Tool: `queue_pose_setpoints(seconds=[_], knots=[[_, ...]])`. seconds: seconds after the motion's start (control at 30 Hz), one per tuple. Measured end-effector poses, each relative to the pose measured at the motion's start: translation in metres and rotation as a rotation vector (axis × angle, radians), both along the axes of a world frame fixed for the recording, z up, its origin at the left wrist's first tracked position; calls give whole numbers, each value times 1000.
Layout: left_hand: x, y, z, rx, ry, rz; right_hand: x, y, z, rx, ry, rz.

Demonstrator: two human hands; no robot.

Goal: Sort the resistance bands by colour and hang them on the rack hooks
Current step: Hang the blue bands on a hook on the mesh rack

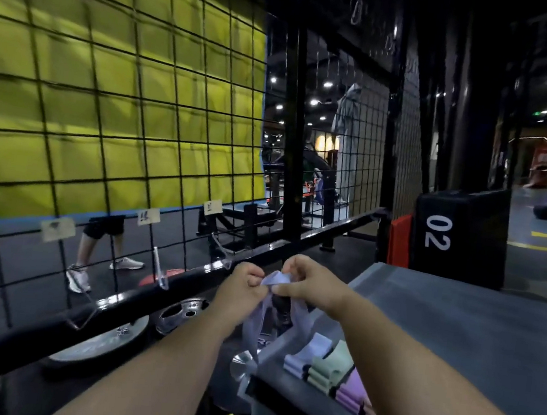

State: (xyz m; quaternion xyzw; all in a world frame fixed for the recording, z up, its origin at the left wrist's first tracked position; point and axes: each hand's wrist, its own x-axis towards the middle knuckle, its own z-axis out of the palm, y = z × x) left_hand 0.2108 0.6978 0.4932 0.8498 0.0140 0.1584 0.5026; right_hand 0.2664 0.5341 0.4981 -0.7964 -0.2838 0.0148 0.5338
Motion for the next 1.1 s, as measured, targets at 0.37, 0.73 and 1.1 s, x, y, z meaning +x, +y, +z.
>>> queue_pose_setpoints(seconds=[0.37,0.73,1.1], knots=[[0,29,-21,-270,2,93,12,58,6,161,123,151],[23,63,-32,-394,-173,271,50,98,22,136,159,103],[51,58,-12,-580,-286,566,76,138,32,104,121,85]])
